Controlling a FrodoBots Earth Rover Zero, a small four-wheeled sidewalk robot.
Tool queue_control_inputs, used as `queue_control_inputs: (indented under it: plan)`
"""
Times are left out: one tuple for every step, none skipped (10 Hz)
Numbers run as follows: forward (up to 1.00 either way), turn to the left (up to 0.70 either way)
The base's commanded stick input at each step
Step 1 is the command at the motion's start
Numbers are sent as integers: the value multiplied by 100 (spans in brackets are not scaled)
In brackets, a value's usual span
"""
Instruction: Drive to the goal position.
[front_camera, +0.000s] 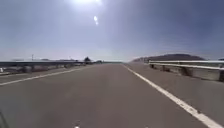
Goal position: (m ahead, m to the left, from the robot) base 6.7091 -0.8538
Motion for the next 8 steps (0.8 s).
queue_control_inputs:
  plan:
    - [100,0]
    - [100,0]
    - [100,0]
    - [100,0]
    - [100,0]
    - [100,0]
    - [100,0]
    - [100,0]
